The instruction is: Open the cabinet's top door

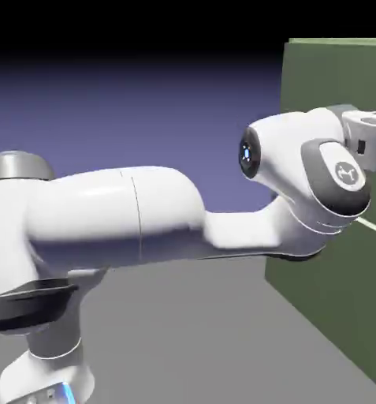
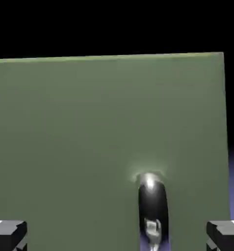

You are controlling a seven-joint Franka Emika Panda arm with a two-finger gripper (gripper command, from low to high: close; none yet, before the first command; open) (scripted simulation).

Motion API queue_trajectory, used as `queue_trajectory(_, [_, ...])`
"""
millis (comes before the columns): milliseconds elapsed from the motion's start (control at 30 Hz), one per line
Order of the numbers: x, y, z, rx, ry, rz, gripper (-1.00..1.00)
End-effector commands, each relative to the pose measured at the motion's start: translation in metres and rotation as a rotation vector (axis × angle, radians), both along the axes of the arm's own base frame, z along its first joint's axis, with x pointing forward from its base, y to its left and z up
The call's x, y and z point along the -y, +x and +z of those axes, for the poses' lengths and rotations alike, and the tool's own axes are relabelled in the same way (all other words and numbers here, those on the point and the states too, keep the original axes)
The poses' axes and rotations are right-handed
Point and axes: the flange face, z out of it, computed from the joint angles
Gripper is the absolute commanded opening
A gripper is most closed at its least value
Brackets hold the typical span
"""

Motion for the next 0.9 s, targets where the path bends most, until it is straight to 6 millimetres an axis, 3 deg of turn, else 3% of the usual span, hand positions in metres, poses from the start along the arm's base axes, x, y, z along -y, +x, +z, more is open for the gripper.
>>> queue_trajectory(0, [0.005, 0.007, -0.015, -0.014, -0.006, -0.001, 0.0])
queue_trajectory(67, [0.007, 0.009, -0.019, -0.019, -0.007, -0.001, 0.0])
queue_trajectory(233, [0.005, 0.058, -0.019, -0.019, -0.007, -0.001, 0.0])
queue_trajectory(267, [0.005, 0.059, -0.019, -0.019, -0.007, -0.001, 0.0])
queue_trajectory(300, [0.005, 0.059, -0.019, -0.019, -0.007, -0.001, -1.0])
queue_trajectory(333, [0.005, 0.059, -0.019, -0.019, -0.007, -0.001, -1.0])
queue_trajectory(467, [-0.001, 0.036, -0.019, -0.018, -0.007, -0.045, -1.0])
queue_trajectory(867, [-0.041, -0.06, -0.019, -0.019, -0.005, -0.244, -1.0])
